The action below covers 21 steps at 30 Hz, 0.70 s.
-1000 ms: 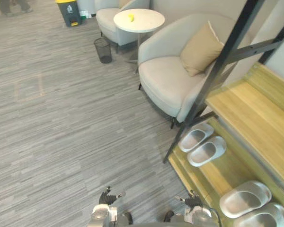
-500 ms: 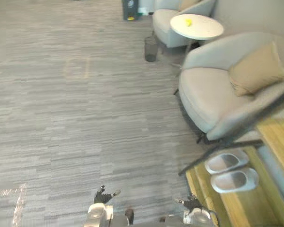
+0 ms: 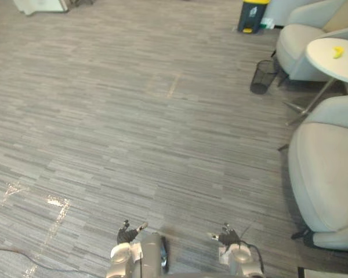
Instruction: Organize the slippers on the shoe rack
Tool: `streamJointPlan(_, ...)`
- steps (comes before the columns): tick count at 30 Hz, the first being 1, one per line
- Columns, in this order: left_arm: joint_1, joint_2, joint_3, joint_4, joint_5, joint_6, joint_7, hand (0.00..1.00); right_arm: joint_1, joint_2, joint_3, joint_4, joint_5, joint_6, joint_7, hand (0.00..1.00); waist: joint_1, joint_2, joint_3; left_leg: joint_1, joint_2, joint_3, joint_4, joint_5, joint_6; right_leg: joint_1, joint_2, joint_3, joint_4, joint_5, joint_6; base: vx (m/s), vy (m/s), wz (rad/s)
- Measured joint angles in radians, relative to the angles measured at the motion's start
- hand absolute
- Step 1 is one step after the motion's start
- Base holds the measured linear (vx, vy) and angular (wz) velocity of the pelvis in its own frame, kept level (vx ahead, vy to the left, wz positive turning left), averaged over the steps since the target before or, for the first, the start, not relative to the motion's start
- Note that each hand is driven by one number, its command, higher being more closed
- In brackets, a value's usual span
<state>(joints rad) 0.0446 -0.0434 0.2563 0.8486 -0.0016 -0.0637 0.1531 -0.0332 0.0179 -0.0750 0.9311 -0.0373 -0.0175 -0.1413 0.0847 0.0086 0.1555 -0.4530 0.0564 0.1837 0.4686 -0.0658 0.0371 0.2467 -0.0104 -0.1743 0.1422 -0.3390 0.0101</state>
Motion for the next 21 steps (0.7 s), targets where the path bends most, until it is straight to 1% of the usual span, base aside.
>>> streamJointPlan(1, -0.004, 0.002, 0.0, 0.001, 0.0, 0.0, 0.0, 0.0, -0.004, 0.002, -0.001, 0.007, -0.001, 0.001, 0.0, 0.0, 0.003, -0.008, -0.001, 0.001, -0.006, 0.0, 0.009, -0.017, 0.002, 0.004, -0.01, 0.004, -0.001, -0.004, 0.007, 0.57, 0.145, 0.02)
streamJointPlan(2, -0.008, 0.033, -0.001, 0.01, 0.0, 0.001, 0.0, 0.0, -0.014, 0.019, 0.0, 0.033, -0.003, 0.002, 0.002, 0.0, 0.005, -0.054, -0.007, 0.013, -0.041, 0.017, 0.0, -0.041, 0.024, 0.004, -0.049, 0.016, 0.023, 0.01, 0.032, 0.43, 0.104, 0.16)
streamJointPlan(3, -0.007, 0.038, -0.001, 0.01, 0.001, 0.002, 0.0, 0.0, -0.013, 0.022, -0.002, 0.032, -0.004, 0.001, 0.002, 0.0, 0.005, -0.065, -0.006, 0.019, -0.052, 0.016, 0.001, -0.052, 0.027, -0.006, -0.059, 0.018, 0.052, 0.023, 0.052, 0.65, 0.171, 0.27)
streamJointPlan(4, -0.007, 0.042, -0.002, 0.012, 0.001, 0.003, -0.001, 0.0, -0.011, 0.022, -0.011, 0.031, -0.005, 0.002, 0.003, 0.0, 0.01, -0.071, -0.005, 0.035, -0.059, 0.012, 0.006, -0.069, 0.039, -0.033, -0.062, 0.026, 0.14, 0.051, 0.062, 0.54, 0.18, 0.36)
streamJointPlan(5, -0.006, 0.045, -0.002, 0.027, 0.002, 0.006, -0.001, 0.0, 0.008, 0.026, -0.039, 0.028, -0.006, 0.004, 0.005, 0.0, 0.012, -0.072, -0.003, 0.089, -0.075, -0.006, 0.0, -0.1, 0.059, -0.099, -0.073, 0.031, 0.342, 0.131, 0.083, 0.54, 0.191, 0.39)
streamJointPlan(6, -0.004, 0.046, -0.002, 0.032, 0.002, 0.009, -0.001, 0.0, 0.015, 0.027, -0.041, 0.027, -0.006, 0.003, 0.005, 0.0, 0.011, -0.07, -0.001, 0.126, -0.079, -0.018, -0.008, -0.118, 0.057, -0.126, -0.078, 0.036, 0.445, 0.19, 0.086, 0.51, 0.183, 0.39)
streamJointPlan(7, -0.003, 0.046, -0.004, 0.039, 0.002, 0.012, 0.0, 0.0, 0.026, 0.027, -0.039, 0.026, -0.007, 0.003, 0.006, 0.0, 0.009, -0.064, 0.004, 0.195, -0.085, -0.042, -0.032, -0.151, 0.043, -0.191, -0.086, 0.054, 0.638, 0.203, 0.084, 0.49, 0.148, 0.39)
streamJointPlan(8, -0.002, 0.048, -0.007, 0.053, 0.003, 0.016, 0.0, 0.0, 0.039, 0.027, -0.039, 0.023, -0.007, 0.0, 0.007, 0.0, 0.006, -0.063, 0.006, 0.263, -0.094, -0.059, -0.05, -0.168, 0.051, -0.268, -0.09, 0.074, 0.818, 0.179, 0.071, 0.55, 0.137, 0.52)
streamJointPlan(9, -0.001, 0.044, -0.009, 0.054, 0.002, 0.019, -0.001, 0.0, 0.055, 0.028, -0.038, 0.02, -0.008, -0.001, 0.008, 0.0, 0.0, -0.057, 0.007, 0.341, -0.103, -0.08, -0.09, -0.174, 0.059, -0.362, -0.09, 0.079, 0.922, 0.149, 0.067, 0.43, 0.089, 0.54)
streamJointPlan(10, -0.003, 0.04, -0.009, 0.053, 0.002, 0.02, 0.0, 0.0, 0.062, 0.029, -0.039, 0.014, -0.008, 0.0, 0.008, 0.0, -0.005, -0.05, 0.006, 0.368, -0.103, -0.091, -0.112, -0.181, 0.063, -0.4, -0.087, 0.076, 0.937, 0.135, 0.063, 0.41, 0.055, 0.57)
streamJointPlan(11, -0.012, 0.033, -0.008, 0.051, 0.0, 0.02, 0.0, 0.0, 0.066, 0.029, -0.039, -0.017, -0.012, -0.005, 0.008, 0.0, -0.017, -0.05, 0.002, 0.422, -0.103, -0.118, -0.157, -0.197, 0.059, -0.491, -0.077, 0.068, 0.915, 0.105, 0.052, 0.31, 0.018, 0.48)
streamJointPlan(12, -0.013, 0.029, -0.008, 0.051, 0.0, 0.021, 0.0, 0.0, 0.066, 0.03, -0.041, -0.025, -0.012, -0.008, 0.008, 0.0, -0.024, -0.05, -0.001, 0.443, -0.104, -0.139, -0.167, -0.217, 0.066, -0.537, -0.068, 0.06, 0.876, 0.091, 0.05, 0.47, -0.021, 0.64)
streamJointPlan(13, -0.014, 0.023, -0.008, 0.058, 0.001, 0.022, -0.001, 0.0, 0.07, 0.03, -0.049, -0.042, -0.012, -0.014, 0.008, 0.0, -0.031, -0.055, 0.0, 0.496, -0.1, -0.169, -0.185, -0.255, 0.059, -0.603, -0.047, 0.03, 0.705, 0.084, 0.055, 0.37, -0.048, 0.44)
streamJointPlan(14, -0.014, 0.023, -0.008, 0.06, 0.0, 0.022, -0.001, 0.0, 0.07, 0.03, -0.052, -0.042, -0.011, -0.015, 0.008, 0.0, -0.032, -0.055, 0.001, 0.507, -0.1, -0.173, -0.19, -0.258, 0.058, -0.605, -0.044, 0.026, 0.67, 0.085, 0.055, 0.4, -0.06, 0.48)
streamJointPlan(15, -0.016, 0.021, -0.008, 0.071, 0.0, 0.023, -0.001, 0.0, 0.071, 0.03, -0.07, -0.041, -0.011, -0.018, 0.008, 0.0, -0.036, -0.057, 0.0, 0.545, -0.099, -0.195, -0.209, -0.276, 0.053, -0.609, -0.03, 0.017, 0.503, 0.108, 0.05, 0.47, -0.108, 0.75)
streamJointPlan(16, -0.023, 0.029, -0.008, 0.08, 0.001, 0.023, -0.003, 0.0, 0.068, 0.024, -0.097, -0.026, -0.011, -0.018, 0.008, 0.0, -0.05, -0.07, -0.002, 0.59, -0.114, -0.25, -0.241, -0.299, 0.047, -0.615, -0.02, 0.033, 0.238, 0.211, 0.032, 0.51, -0.129, 0.78)
streamJointPlan(17, -0.024, 0.029, -0.008, 0.082, 0.001, 0.023, -0.004, 0.0, 0.066, 0.022, -0.1, -0.022, -0.011, -0.017, 0.009, 0.0, -0.052, -0.07, -0.001, 0.596, -0.114, -0.256, -0.245, -0.301, 0.046, -0.616, -0.02, 0.035, 0.232, 0.237, 0.023, 0.54, -0.154, 0.96)
streamJointPlan(18, -0.02, 0.021, -0.008, 0.092, 0.002, 0.025, -0.004, 0.0, 0.062, 0.016, -0.111, -0.009, -0.011, -0.015, 0.009, 0.0, -0.065, -0.056, -0.017, 0.618, -0.097, -0.293, -0.267, -0.309, 0.028, -0.608, -0.004, 0.038, 0.231, 0.309, -0.034, 0.64, -0.177, 0.64)
streamJointPlan(19, -0.011, 0.02, -0.006, 0.1, 0.003, 0.024, -0.004, 0.0, 0.054, 0.003, -0.122, 0.004, -0.012, -0.006, 0.006, 0.0, -0.062, -0.025, -0.043, 0.628, -0.062, -0.319, -0.25, -0.3, 0.009, -0.6, 0.011, 0.005, 0.255, 0.265, -0.071, 0.67, -0.169, 0.65)
streamJointPlan(20, -0.006, 0.019, -0.006, 0.1, 0.004, 0.026, -0.004, 0.0, 0.049, 0.002, -0.123, 0.006, -0.012, -0.003, 0.005, 0.0, -0.061, -0.019, -0.039, 0.62, -0.058, -0.327, -0.217, -0.291, -0.008, -0.591, 0.012, -0.008, 0.266, 0.246, -0.078, 0.8, -0.186, 0.39)
streamJointPlan(21, -0.008, 0.016, -0.003, 0.101, 0.008, 0.027, -0.003, 0.0, 0.049, 0.002, -0.118, 0.004, -0.014, -0.002, 0.005, 0.0, -0.062, -0.01, -0.038, 0.581, -0.063, -0.33, -0.109, -0.272, -0.039, -0.571, 0.017, -0.016, 0.267, 0.224, -0.09, 0.78, -0.138, 0.22)
